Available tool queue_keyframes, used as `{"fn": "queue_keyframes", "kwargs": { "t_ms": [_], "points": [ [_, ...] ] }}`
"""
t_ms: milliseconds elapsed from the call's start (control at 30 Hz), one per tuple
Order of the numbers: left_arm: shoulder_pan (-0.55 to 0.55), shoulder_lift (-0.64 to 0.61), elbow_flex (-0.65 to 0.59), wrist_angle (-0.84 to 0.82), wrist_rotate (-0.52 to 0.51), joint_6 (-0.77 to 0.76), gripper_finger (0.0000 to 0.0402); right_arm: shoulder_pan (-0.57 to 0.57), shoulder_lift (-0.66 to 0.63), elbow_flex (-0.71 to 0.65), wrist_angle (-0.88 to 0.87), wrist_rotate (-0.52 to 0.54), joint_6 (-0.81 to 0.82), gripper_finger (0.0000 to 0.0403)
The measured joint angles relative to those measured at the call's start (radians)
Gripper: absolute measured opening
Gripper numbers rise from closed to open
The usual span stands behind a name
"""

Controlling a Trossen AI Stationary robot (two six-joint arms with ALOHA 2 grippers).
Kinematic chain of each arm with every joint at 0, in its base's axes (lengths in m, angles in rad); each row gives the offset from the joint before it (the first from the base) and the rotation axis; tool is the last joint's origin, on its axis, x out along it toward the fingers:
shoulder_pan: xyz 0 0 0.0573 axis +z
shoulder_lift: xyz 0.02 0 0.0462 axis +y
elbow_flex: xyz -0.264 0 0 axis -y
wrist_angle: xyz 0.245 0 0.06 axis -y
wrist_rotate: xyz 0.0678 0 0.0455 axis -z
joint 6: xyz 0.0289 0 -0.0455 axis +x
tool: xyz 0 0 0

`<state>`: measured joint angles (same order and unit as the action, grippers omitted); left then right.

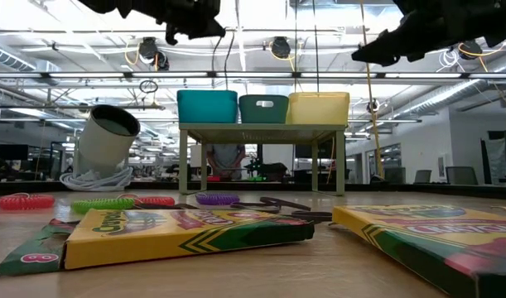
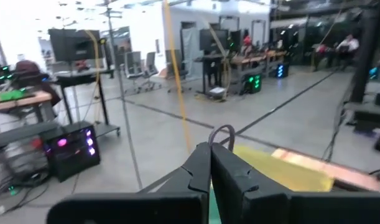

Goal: Pick & Place Office Desk Supplies
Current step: Put the purple rubber band into the blue bin on the shelf

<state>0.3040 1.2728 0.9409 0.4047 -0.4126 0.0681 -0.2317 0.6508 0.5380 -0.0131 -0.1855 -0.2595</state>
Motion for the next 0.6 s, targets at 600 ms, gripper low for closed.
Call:
{"fn": "queue_keyframes", "kwargs": {
  "t_ms": [600],
  "points": [
    [0.074, 0.001, 0.0, -0.18, 0.007, -0.081, 0.0007, -0.069, -0.217, -0.235, 0.251, -0.002, 0.142, 0.0194]
  ]
}}
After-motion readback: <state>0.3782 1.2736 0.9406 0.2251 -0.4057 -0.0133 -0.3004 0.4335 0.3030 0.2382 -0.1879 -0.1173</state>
